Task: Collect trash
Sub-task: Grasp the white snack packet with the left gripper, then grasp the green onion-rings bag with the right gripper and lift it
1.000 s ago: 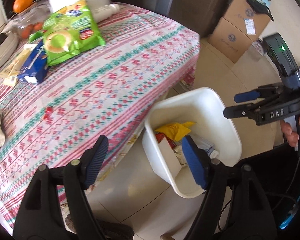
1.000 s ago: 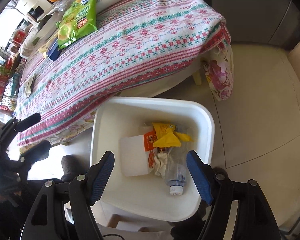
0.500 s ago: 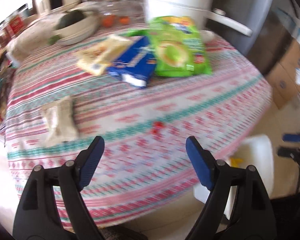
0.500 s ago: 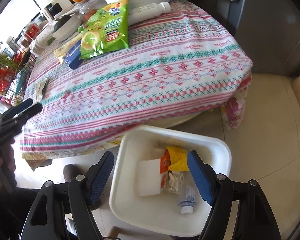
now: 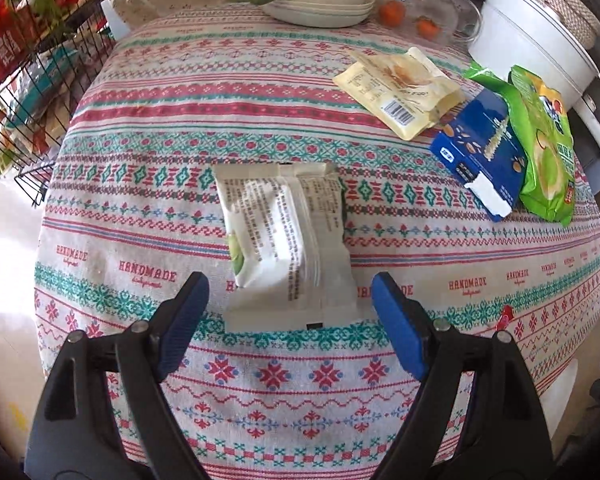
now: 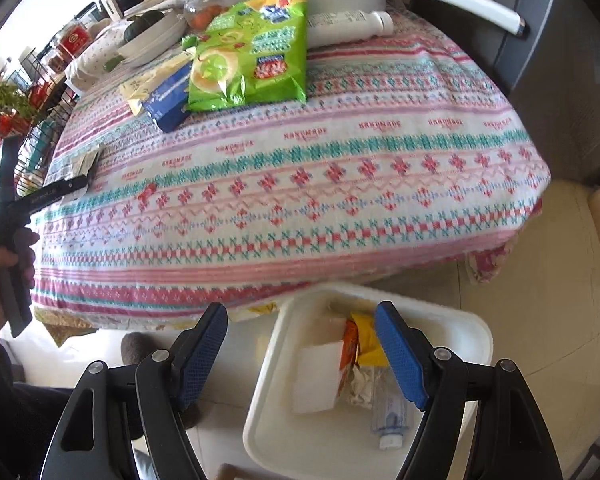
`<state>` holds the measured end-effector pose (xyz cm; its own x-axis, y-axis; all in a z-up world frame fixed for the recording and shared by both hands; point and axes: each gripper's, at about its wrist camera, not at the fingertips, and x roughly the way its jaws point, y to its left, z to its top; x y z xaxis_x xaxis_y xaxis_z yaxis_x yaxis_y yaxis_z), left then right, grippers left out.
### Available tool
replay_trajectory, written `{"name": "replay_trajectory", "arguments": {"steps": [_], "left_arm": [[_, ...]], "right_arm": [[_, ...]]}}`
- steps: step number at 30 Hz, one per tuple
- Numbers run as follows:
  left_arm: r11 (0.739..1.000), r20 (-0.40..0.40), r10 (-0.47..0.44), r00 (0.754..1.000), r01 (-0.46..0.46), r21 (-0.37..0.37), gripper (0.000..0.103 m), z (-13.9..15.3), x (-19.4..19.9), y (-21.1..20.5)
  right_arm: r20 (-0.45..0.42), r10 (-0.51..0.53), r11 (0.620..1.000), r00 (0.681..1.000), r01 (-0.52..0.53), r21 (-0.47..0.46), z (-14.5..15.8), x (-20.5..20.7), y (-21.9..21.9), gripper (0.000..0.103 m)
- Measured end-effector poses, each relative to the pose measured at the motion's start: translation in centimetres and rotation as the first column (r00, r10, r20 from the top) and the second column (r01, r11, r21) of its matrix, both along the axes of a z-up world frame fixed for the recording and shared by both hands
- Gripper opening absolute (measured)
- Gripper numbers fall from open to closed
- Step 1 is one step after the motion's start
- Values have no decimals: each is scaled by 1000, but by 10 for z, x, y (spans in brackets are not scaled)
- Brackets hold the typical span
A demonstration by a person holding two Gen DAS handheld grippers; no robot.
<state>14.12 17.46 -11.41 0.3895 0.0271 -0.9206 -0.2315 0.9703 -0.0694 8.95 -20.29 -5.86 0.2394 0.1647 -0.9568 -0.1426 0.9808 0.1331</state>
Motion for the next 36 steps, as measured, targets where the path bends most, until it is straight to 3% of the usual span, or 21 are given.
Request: {"name": "replay_trajectory", "arguments": {"steps": [3,5,10,15,24,27,36], "left_arm": [[999,-2,34,999,-34,-35,74,-3,-1,7],[998,-10,32,999,-32,-46,60,-6,0,7],[1000,6,-23,1000,23,-21,51,-5,3,5],[999,-5,-33,999,33,-37,50,-6,2,8],[996,28,-83,996,84,-43,50,10,-8,3],[994,40,-106,994,106,-19,50,15,-11,-2],[987,44,-159,986,159,6,50,18,-9,-25]], "right_arm": [[54,0,1000,999,1,-9,3,18,12,78],[86,-6,1000,996,8,-21,4,31,17,79],[190,-40,999,981,45,-21,4,73,24,83],[245,-109,993,964,96,62,-6,116,20,83],[230,-210,963,950,160,219,-27,175,21,83],[226,-222,960,949,172,220,-36,189,23,83],[200,-279,914,939,196,354,-63,212,20,82]]}}
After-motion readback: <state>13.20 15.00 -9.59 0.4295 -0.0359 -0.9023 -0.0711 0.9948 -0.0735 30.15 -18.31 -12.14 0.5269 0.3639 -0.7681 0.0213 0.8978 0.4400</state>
